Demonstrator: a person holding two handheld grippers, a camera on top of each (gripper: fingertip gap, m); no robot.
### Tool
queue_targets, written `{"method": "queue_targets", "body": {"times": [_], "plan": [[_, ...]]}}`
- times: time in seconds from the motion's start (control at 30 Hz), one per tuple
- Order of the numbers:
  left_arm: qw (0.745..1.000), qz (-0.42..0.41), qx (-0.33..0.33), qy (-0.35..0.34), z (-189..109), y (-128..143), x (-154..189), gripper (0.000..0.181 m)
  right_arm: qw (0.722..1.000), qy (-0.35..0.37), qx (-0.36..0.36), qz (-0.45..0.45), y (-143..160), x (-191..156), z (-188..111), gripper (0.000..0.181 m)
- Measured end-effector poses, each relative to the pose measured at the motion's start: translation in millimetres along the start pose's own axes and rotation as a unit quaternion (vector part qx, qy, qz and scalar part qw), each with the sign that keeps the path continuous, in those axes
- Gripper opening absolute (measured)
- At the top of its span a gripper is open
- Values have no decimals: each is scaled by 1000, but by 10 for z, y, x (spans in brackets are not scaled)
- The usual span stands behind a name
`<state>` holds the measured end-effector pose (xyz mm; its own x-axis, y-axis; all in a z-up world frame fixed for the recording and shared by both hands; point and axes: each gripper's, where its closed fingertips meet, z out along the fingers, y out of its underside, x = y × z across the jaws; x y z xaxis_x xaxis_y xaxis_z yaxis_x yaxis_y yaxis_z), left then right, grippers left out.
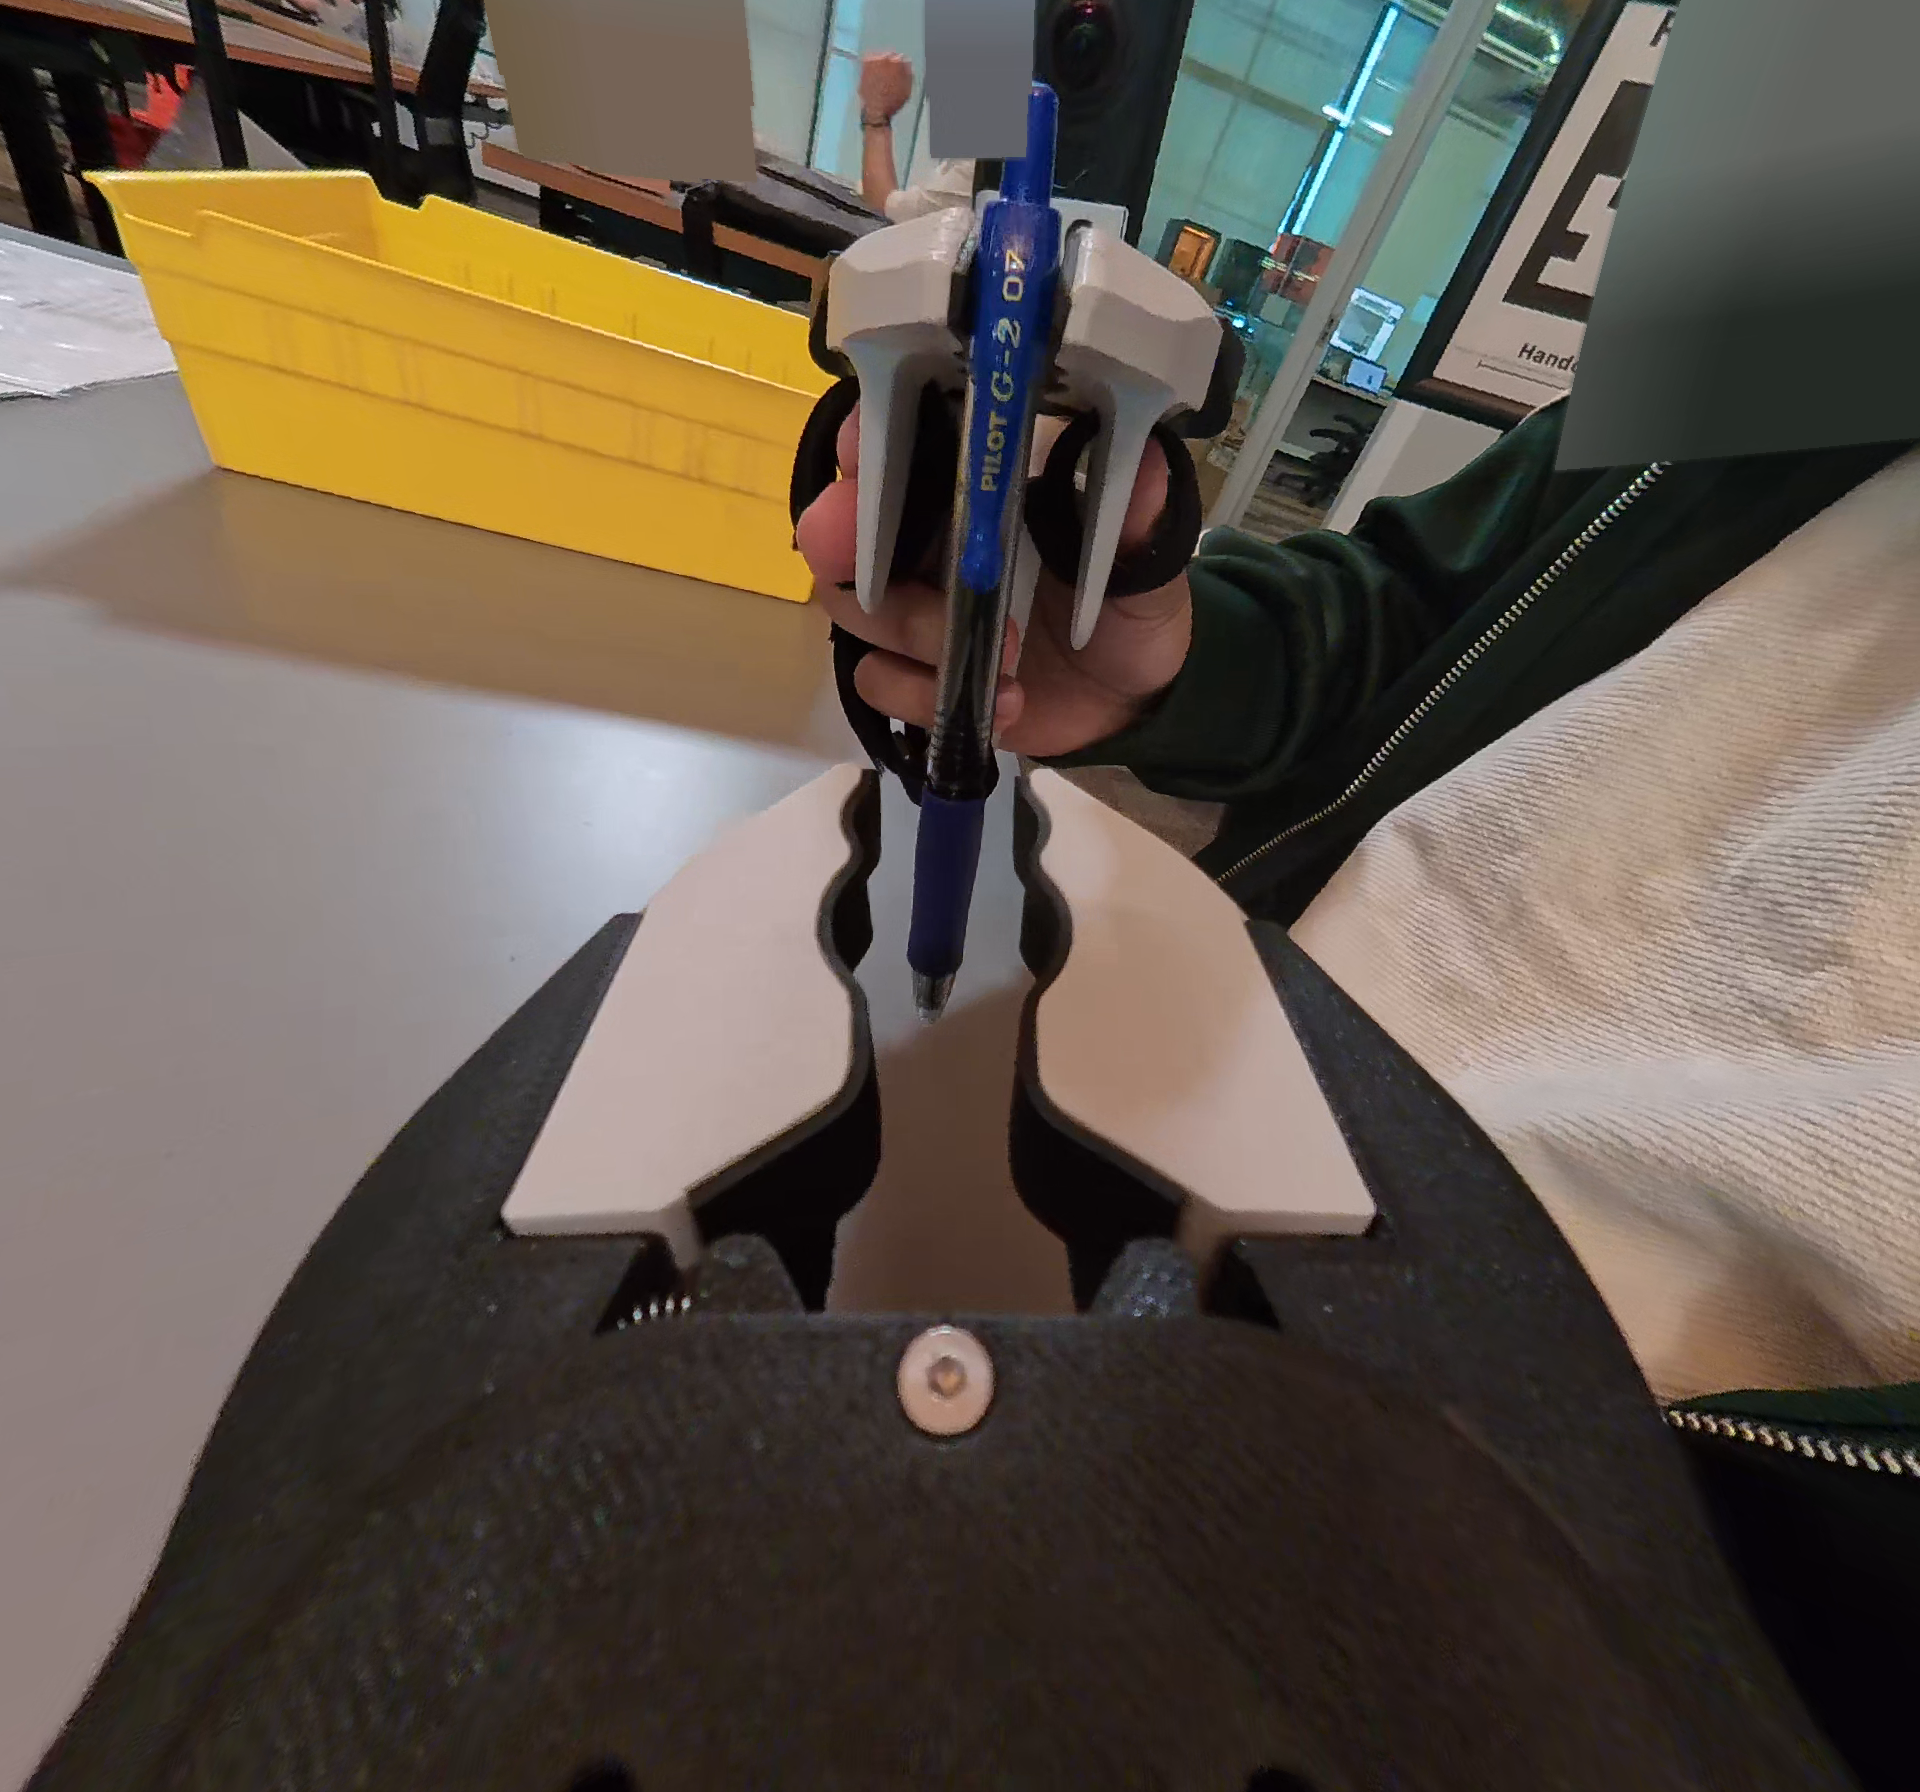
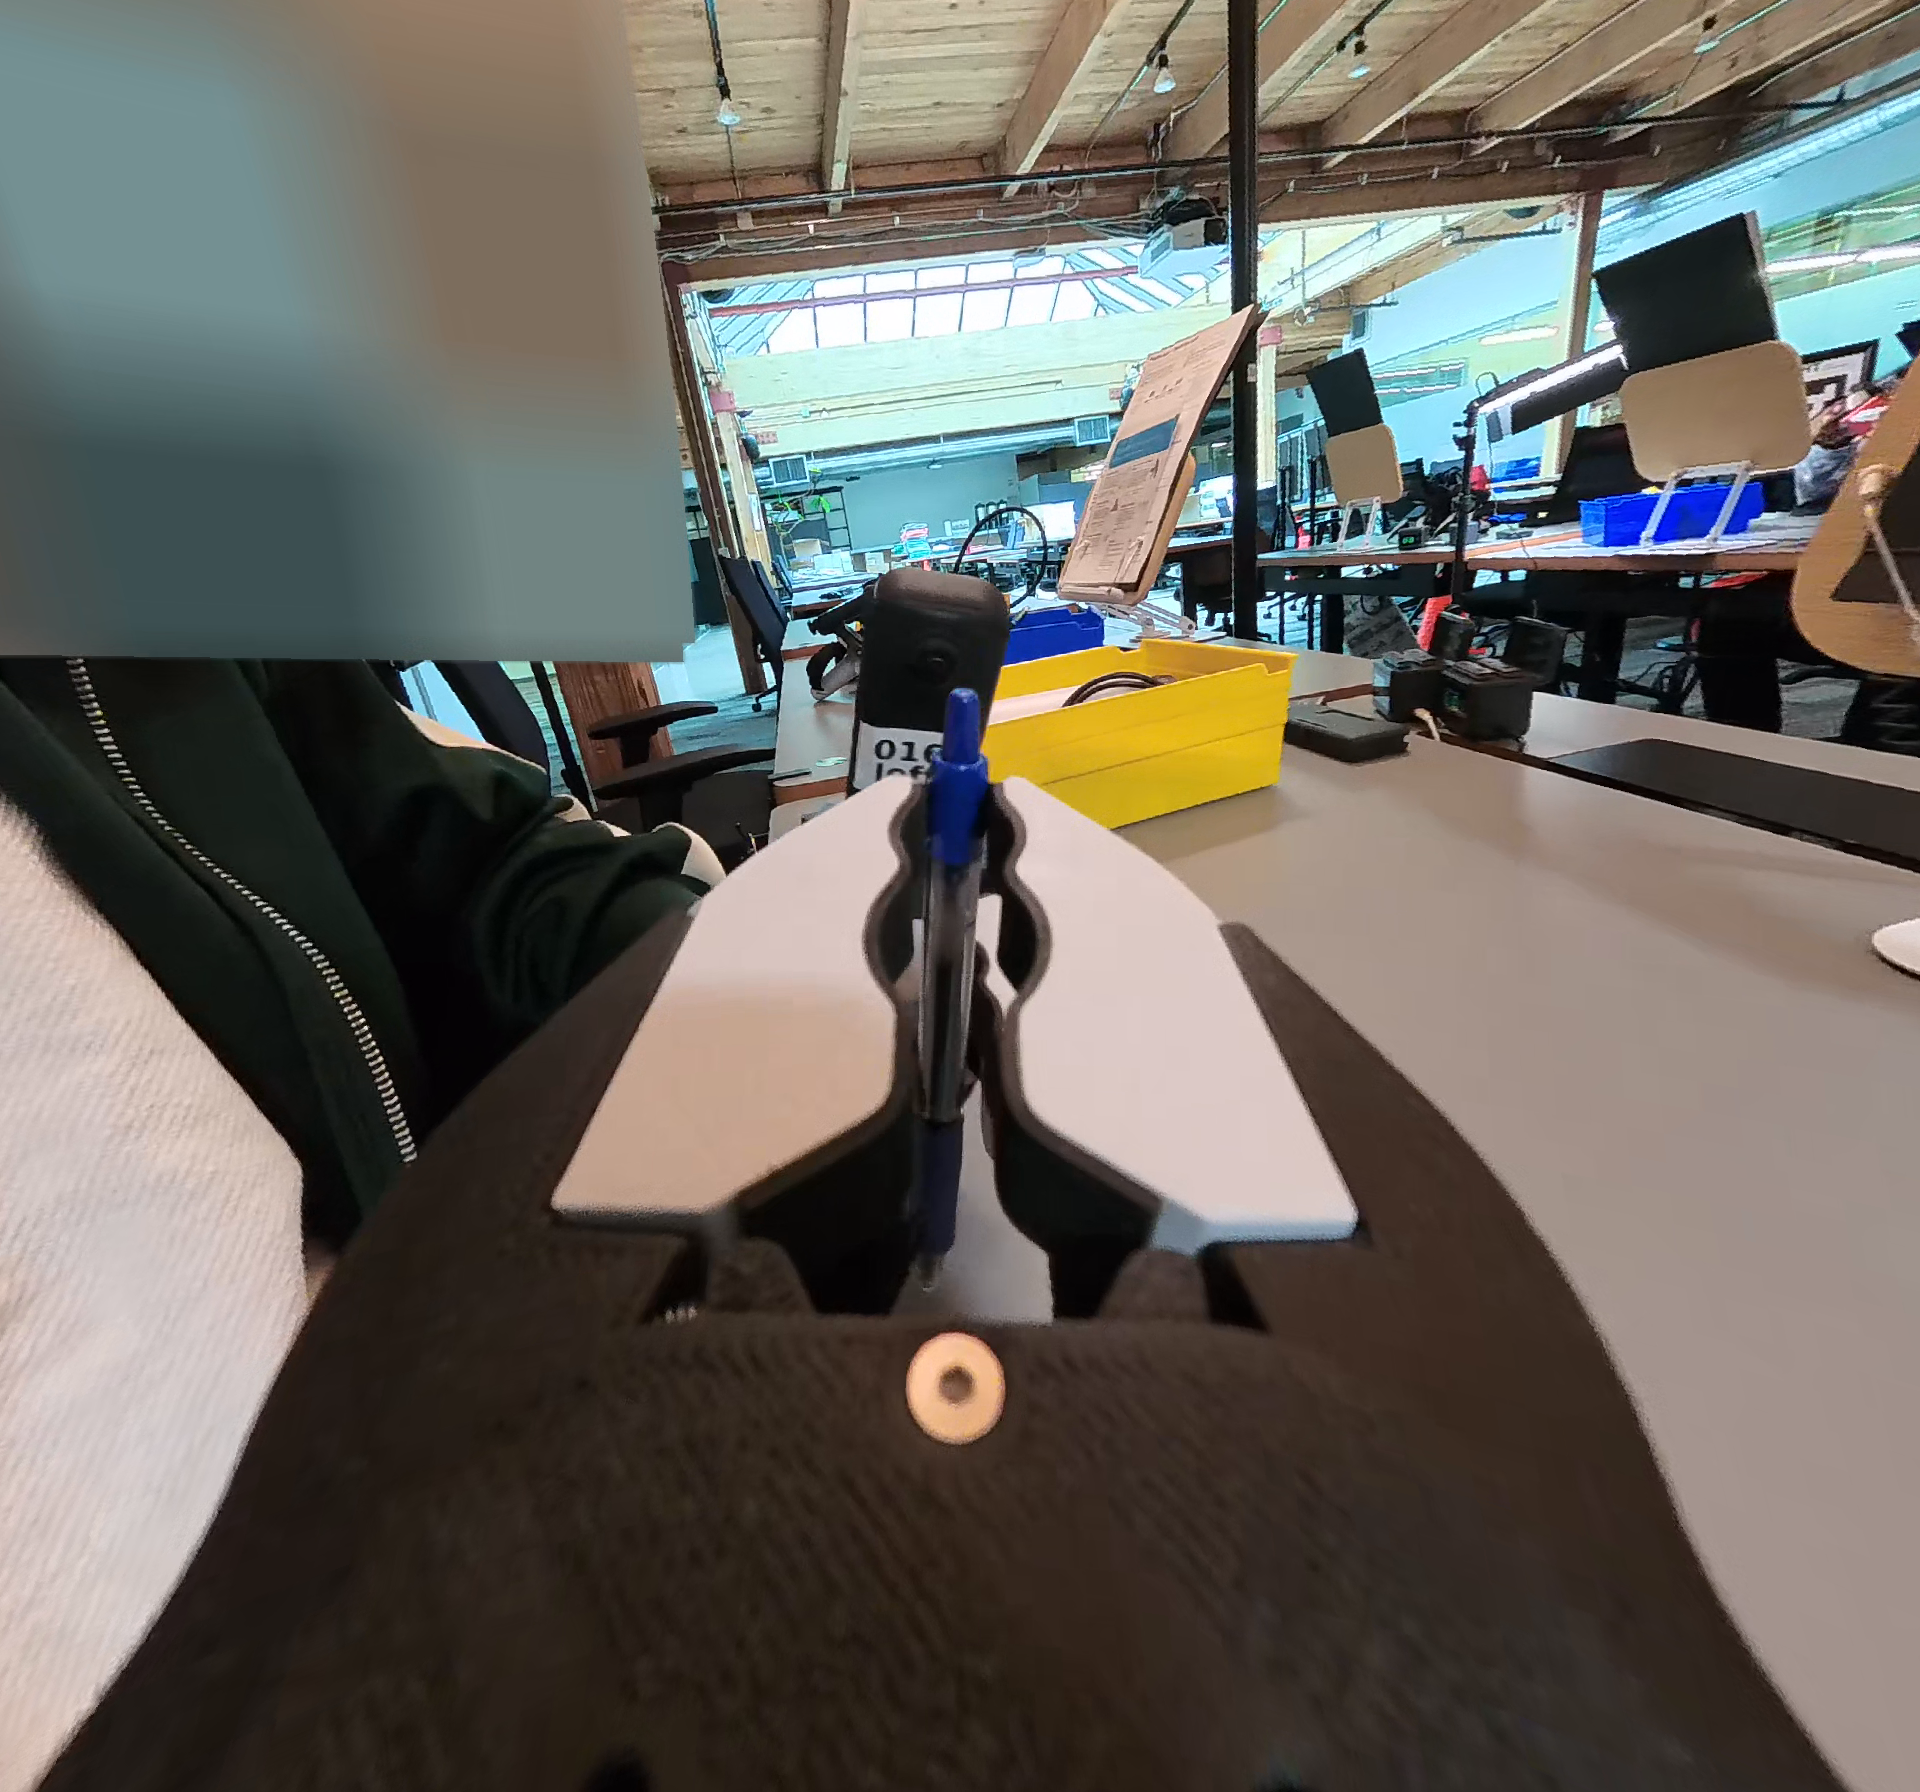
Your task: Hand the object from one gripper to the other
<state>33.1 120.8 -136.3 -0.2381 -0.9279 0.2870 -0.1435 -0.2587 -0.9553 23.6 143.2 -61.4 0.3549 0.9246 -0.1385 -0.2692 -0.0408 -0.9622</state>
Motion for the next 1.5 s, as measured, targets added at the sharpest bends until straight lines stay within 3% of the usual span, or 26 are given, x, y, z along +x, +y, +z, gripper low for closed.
{"method": "queue_targets", "body": {"times": [0.13,0.3,0.43,0.6,0.83,1.1,1.33,1.5], "plan": [[1000,6,-7,7,7,15,36,12,1000,-4,-7,-8,26,-38,29,11],[1000,17,-18,5,20,30,52,12,1000,-11,-11,-24,48,-86,70,11],[1000,14,2,2,-28,-54,36,11,999,25,2,-36,39,15,85,59],[999,5,37,-14,-146,-183,-48,11,999,40,8,-8,69,146,31,64],[998,9,59,-32,-279,-317,-121,11,997,42,-43,39,351,303,17,56],[997,19,67,-31,-312,-445,-47,11,988,-18,-147,40,767,66,154,30],[998,29,53,-29,-269,-445,21,12,988,-31,-147,17,756,-15,175,11],[998,24,56,-26,-258,-460,37,12,989,-38,-144,21,746,-43,186,11]]}}
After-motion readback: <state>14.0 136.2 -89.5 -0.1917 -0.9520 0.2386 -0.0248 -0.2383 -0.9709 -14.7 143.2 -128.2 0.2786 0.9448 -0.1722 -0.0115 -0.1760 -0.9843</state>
